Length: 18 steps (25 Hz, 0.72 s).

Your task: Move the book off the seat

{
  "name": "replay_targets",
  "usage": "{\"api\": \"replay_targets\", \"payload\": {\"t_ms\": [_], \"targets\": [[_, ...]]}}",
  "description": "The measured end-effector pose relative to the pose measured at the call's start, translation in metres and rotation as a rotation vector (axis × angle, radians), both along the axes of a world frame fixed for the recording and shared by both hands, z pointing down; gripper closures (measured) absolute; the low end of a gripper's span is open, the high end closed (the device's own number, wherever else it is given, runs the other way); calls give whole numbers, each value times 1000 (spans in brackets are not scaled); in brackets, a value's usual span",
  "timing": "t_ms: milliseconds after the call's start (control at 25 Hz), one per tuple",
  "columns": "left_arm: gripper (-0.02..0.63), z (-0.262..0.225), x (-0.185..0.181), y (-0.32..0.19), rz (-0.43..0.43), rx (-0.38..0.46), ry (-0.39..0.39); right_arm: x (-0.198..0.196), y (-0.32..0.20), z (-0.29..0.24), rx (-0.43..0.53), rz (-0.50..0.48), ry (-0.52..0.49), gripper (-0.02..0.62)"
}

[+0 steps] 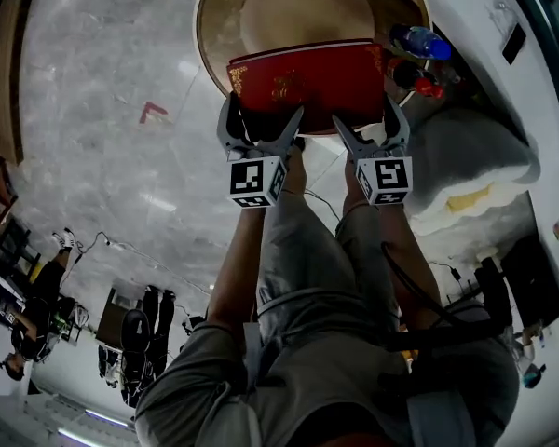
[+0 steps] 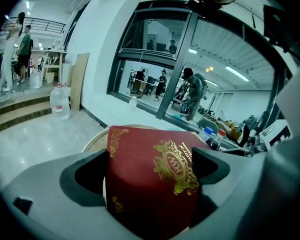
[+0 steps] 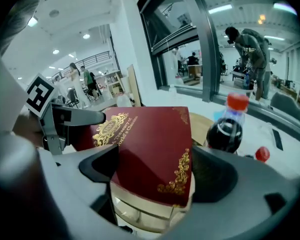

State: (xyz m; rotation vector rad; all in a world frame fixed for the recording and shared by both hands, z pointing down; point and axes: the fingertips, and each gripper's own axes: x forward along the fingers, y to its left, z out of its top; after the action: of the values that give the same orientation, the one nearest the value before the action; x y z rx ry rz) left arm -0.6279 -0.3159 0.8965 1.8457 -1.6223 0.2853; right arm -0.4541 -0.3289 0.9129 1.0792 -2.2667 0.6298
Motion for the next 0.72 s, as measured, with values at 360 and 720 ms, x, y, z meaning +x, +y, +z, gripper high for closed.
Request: {"api": "replay_targets", "payload": {"t_ms": [360, 720], "targets": [[80, 76, 9, 12, 5, -138, -47, 11, 24, 61, -82, -5, 49, 158], [80, 84, -5, 22, -43, -203, -52, 22, 13, 52, -133, 31, 98, 158]]}}
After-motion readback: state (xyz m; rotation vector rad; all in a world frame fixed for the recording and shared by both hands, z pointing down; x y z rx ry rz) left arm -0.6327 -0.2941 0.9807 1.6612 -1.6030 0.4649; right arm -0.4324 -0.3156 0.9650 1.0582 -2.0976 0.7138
